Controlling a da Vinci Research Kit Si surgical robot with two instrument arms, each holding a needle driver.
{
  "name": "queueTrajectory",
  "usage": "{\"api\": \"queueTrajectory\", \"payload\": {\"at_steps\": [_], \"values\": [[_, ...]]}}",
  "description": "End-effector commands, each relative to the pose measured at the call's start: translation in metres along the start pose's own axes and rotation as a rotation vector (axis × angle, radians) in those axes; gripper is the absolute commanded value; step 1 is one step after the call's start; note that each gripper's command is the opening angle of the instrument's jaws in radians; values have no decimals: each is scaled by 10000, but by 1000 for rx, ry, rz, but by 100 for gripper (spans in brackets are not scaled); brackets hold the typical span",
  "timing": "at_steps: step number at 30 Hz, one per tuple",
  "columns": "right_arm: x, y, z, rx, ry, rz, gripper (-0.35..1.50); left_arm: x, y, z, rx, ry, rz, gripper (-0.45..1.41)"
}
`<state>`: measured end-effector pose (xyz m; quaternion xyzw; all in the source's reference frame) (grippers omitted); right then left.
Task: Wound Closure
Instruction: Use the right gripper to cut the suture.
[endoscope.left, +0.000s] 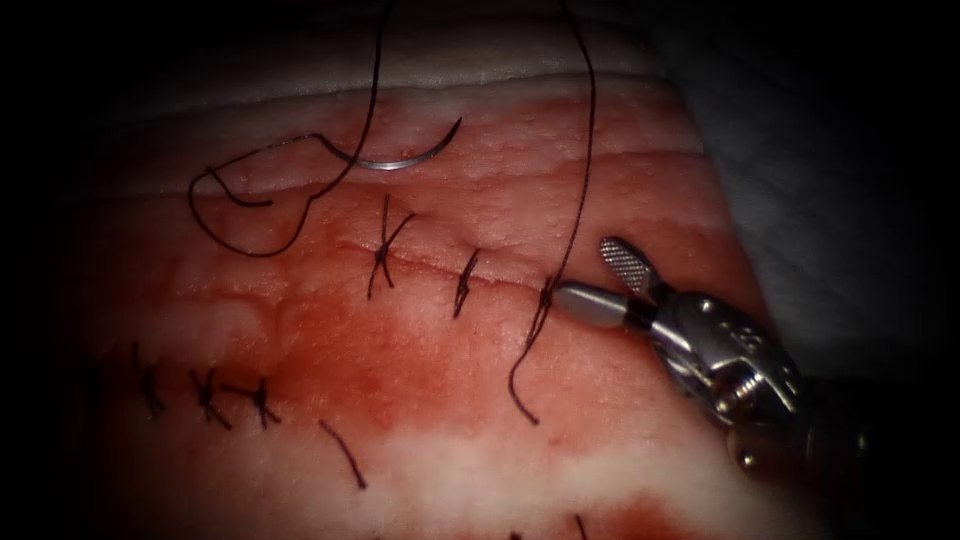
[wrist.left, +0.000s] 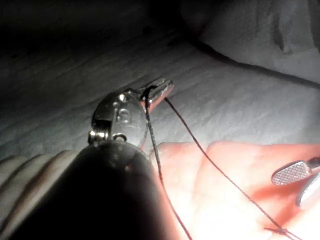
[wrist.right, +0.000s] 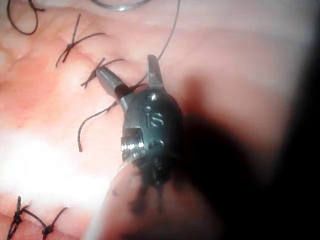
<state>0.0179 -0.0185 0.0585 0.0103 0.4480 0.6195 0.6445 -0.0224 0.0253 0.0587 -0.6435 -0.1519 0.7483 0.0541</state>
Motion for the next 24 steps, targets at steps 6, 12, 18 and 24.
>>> {"api": "queueTrajectory", "payload": {"at_steps": [6,12,18,24], "values": [[-18,7,34,-17,-1,-13,123,34,-1,-7,-7,9,28,-45],[-25,6,43,-29,-4,-18,126,48,9,-9,-11,7,40,-45],[-23,0,52,-33,-6,-13,126,55,15,-10,-15,3,45,-45],[-21,-6,66,-27,0,-20,128,62,20,-8,-28,5,45,-45]]}}
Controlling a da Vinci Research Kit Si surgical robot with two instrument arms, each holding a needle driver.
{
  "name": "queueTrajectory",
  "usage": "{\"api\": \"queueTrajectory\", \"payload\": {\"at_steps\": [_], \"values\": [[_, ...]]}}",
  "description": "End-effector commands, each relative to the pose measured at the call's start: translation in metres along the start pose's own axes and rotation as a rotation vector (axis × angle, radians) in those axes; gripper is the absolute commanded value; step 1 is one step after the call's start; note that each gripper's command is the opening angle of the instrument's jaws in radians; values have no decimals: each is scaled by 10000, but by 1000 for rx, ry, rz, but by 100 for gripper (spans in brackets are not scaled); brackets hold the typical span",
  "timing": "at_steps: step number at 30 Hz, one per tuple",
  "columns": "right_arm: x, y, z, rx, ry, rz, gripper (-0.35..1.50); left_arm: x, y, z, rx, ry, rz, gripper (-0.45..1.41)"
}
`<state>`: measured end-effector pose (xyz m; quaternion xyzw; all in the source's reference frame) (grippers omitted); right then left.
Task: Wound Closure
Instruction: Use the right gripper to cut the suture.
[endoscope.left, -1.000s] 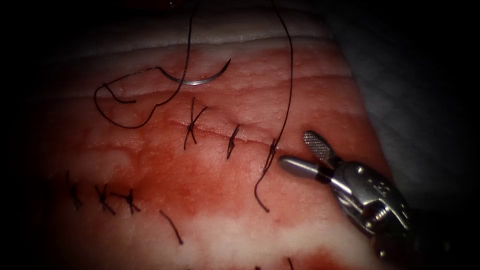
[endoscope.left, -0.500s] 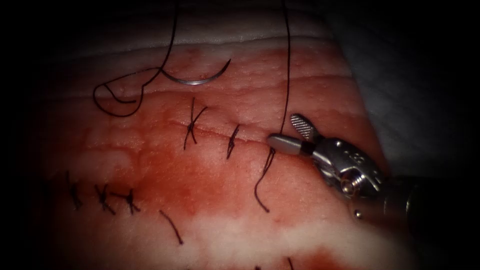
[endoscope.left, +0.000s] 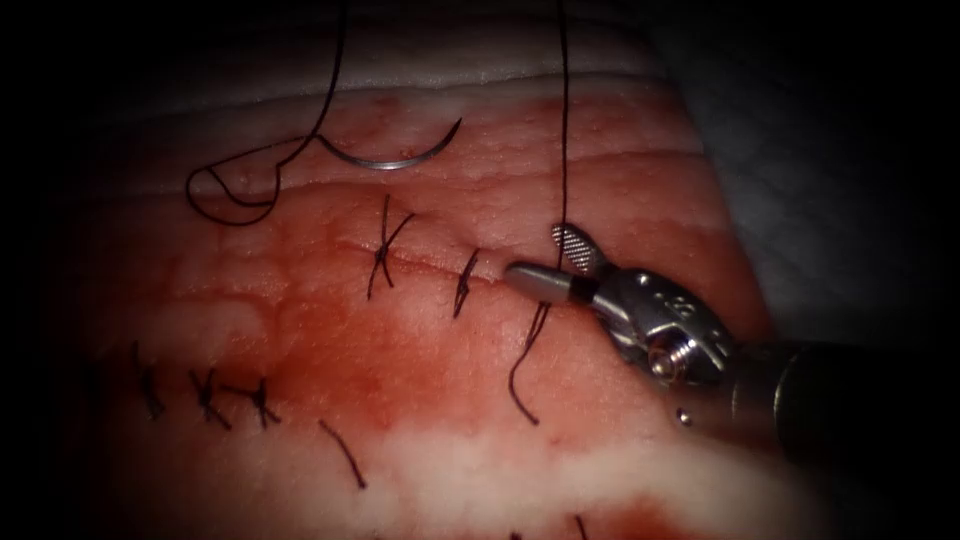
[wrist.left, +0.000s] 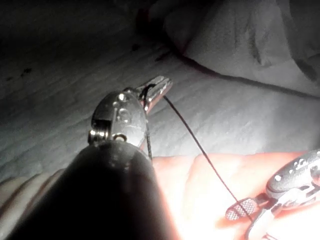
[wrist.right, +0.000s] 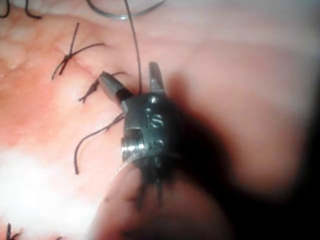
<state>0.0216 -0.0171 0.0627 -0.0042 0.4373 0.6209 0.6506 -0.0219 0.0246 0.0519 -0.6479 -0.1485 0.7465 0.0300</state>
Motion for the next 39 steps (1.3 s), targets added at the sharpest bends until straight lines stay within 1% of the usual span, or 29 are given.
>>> {"api": "queueTrajectory", "payload": {"at_steps": [1,5,11,22,25,26,28,29,30,31,32,34,39], "values": [[-2,-6,17,5,3,-6,128,2,-6,5,-6,3,4,-45],[-1,-3,32,6,6,-23,130,8,-1,4,-18,1,10,-45],[-1,-5,41,10,8,-28,130,10,2,4,-24,2,11,-45],[-6,-13,48,30,11,-43,128,11,2,6,-25,4,11,-45],[-6,-13,48,32,11,-55,123,11,2,6,-25,4,12,-45],[-6,-13,48,35,10,-55,118,11,2,6,-27,6,12,-45],[-6,-12,47,27,12,-67,94,11,4,7,-29,3,14,-45],[-6,-12,47,15,14,-66,68,10,5,8,-31,5,14,-45],[-6,-11,46,-2,17,-66,14,10,5,8,-31,5,15,-45],[-6,-11,46,-19,28,-65,-32,10,6,9,-33,7,16,-45],[-5,-10,46,-37,37,-63,-35,10,7,9,-33,6,17,-45],[-2,-7,43,-74,82,-45,-35,9,8,10,-35,8,19,-45],[6,3,35,-79,96,-39,-35,9,9,10,-38,6,19,-45]]}}
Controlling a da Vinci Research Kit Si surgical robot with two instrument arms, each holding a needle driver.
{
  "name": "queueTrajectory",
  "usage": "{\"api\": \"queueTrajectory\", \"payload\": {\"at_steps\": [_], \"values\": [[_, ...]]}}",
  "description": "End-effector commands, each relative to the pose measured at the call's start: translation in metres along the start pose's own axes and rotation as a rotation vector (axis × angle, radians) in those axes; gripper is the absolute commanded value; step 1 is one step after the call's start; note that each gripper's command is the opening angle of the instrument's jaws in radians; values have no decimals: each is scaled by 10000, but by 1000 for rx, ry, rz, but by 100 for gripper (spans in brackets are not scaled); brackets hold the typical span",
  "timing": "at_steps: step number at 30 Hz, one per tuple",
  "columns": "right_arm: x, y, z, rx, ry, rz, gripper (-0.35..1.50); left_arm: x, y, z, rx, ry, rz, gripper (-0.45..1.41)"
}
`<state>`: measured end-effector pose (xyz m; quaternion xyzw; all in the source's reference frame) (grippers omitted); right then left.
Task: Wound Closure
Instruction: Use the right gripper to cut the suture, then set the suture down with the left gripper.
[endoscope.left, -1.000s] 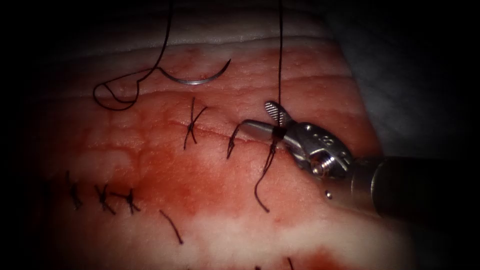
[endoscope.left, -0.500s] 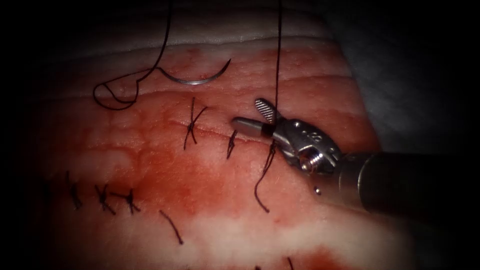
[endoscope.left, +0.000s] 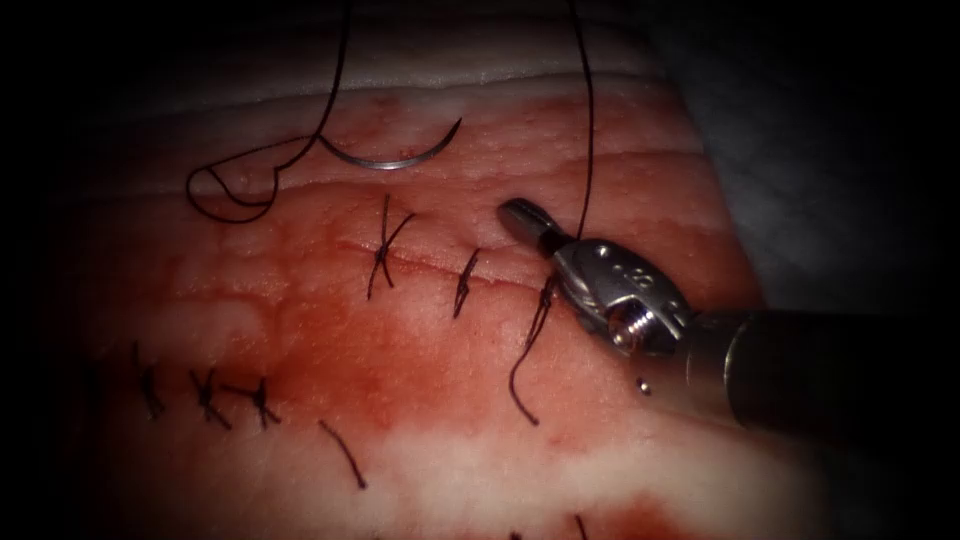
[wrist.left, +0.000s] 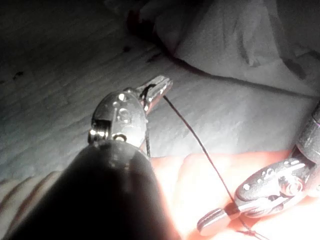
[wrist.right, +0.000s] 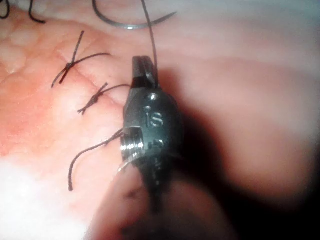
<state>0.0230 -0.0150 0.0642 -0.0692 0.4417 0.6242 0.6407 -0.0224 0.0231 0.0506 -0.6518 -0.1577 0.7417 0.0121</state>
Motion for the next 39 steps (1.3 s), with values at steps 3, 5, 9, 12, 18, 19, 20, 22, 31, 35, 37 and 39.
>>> {"api": "queueTrajectory", "payload": {"at_steps": [3,5,9,12,18,19,20,22,31,35,37,39], "values": [[5,10,-2,33,-5,-16,39,0,-11,3,0,2,8,-45],[7,21,-13,56,-9,-18,76,-1,-14,3,1,3,19,-45],[17,55,-41,57,-13,-52,105,-6,-21,6,6,3,31,-45],[32,87,-65,38,15,-57,110,-14,-28,11,12,3,31,-45],[57,139,-106,-2,46,-54,113,-44,-49,35,57,-34,37,-45],[60,145,-112,-10,53,-54,113,-50,-51,40,63,-39,40,-45],[62,150,-117,-17,57,-54,113,-59,-55,47,68,-48,44,-45],[67,161,-130,-36,58,-62,113,-74,-60,58,79,-68,51,-45],[75,197,-172,-130,94,-95,120,-197,-81,105,112,-179,-111,-45],[73,187,-166,-140,97,-100,130,-245,-72,104,47,-166,-261,-45],[71,182,-164,-127,97,-100,130,-257,-68,102,42,-166,-293,-45],[70,177,-162,-115,97,-100,130,-268,-62,98,48,-155,-312,-45]]}}
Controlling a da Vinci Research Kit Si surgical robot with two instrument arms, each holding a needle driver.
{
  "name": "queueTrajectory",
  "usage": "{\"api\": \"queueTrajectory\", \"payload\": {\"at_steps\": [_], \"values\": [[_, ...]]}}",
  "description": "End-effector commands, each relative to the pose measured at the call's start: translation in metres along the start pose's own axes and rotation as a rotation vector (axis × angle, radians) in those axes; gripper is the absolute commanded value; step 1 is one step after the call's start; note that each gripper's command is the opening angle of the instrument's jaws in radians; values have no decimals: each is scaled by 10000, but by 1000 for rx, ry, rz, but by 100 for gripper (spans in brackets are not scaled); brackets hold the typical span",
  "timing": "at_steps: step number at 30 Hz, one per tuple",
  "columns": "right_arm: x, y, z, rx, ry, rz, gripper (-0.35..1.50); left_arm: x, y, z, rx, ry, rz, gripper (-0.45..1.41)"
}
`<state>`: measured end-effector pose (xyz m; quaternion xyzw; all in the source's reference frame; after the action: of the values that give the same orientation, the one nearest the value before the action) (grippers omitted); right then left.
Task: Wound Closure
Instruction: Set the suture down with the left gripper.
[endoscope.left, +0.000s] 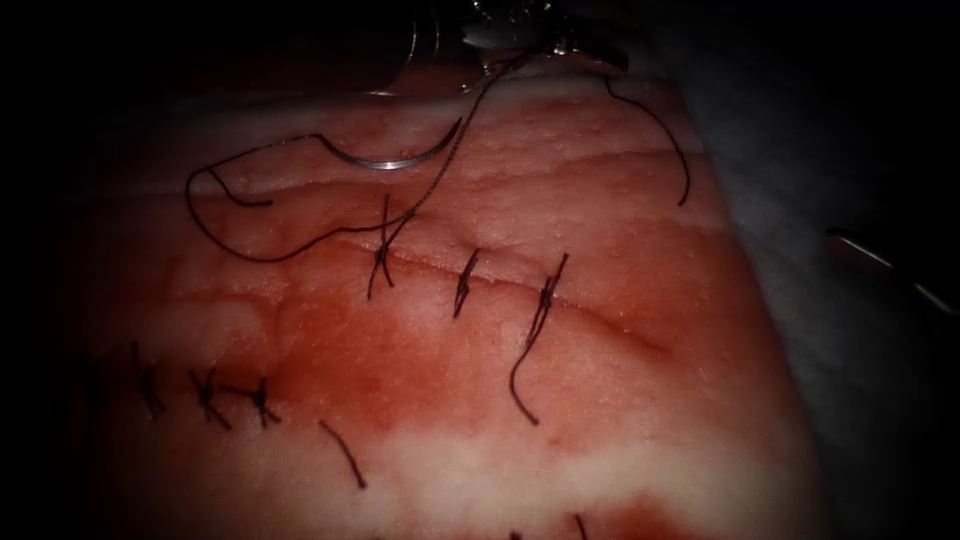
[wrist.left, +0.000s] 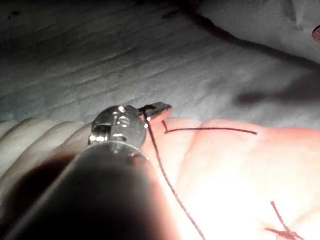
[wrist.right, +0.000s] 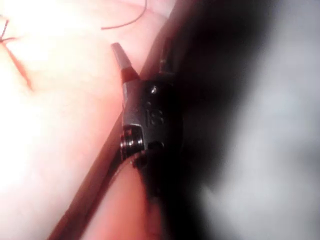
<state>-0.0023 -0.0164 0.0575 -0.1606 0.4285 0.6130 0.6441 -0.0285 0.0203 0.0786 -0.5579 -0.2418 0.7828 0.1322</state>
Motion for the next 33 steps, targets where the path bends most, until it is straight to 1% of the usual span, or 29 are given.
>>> {"api": "queueTrajectory", "payload": {"at_steps": [1,5,6,7,9,10,11,12,13,18,19,20,21,23,24,27,28,30,31,32,33], "values": [[-6,-11,7,12,4,3,130,-5,-6,3,-2,-1,7,-43],[-9,-19,7,25,7,-3,128,-25,2,2,13,-23,3,-23],[-11,-23,8,33,3,-5,125,-32,7,-1,26,-32,-30,-6],[-12,-24,8,40,0,-5,122,-33,8,-3,31,-32,-41,4],[-14,-27,10,61,-5,-7,113,-33,9,-8,46,-34,-64,34],[-14,-28,11,63,-4,-7,113,-31,10,-12,58,-35,-101,71],[-15,-28,12,65,-6,-8,113,-30,11,-15,63,-33,-150,99],[-16,-29,12,68,-9,-8,113,-28,12,-18,66,-32,-175,115],[-16,-30,11,68,-8,-8,113,-27,15,-23,65,-32,-187,121],[-19,-30,9,71,-8,-10,112,-25,36,-54,35,-31,-216,123],[-19,-31,10,70,-11,-10,112,-25,45,-70,47,-42,-215,125],[-19,-31,10,69,-11,-10,112,-26,48,-78,53,-46,-222,125],[-19,-33,11,70,-11,-10,113,-27,54,-94,70,-65,-162,121],[-19,-35,11,72,-10,-10,115,-31,59,-108,76,-81,-101,118],[-20,-36,11,74,-10,-9,115,-37,65,-123,72,-93,-65,111],[-20,-37,11,73,-10,-9,113,-45,71,-141,65,-110,7,96],[-19,-40,12,69,-10,-14,127,-50,74,-149,67,-120,22,94],[-19,-43,14,69,-9,-20,130,-53,77,-151,70,-125,29,94],[-19,-45,14,81,-9,-25,130,-56,80,-152,64,-121,31,94],[-20,-54,16,113,-12,-30,130,-63,89,-151,54,-123,55,94],[-20,-54,16,113,-12,-30,130,-63,89,-151,54,-123,55,94]]}}
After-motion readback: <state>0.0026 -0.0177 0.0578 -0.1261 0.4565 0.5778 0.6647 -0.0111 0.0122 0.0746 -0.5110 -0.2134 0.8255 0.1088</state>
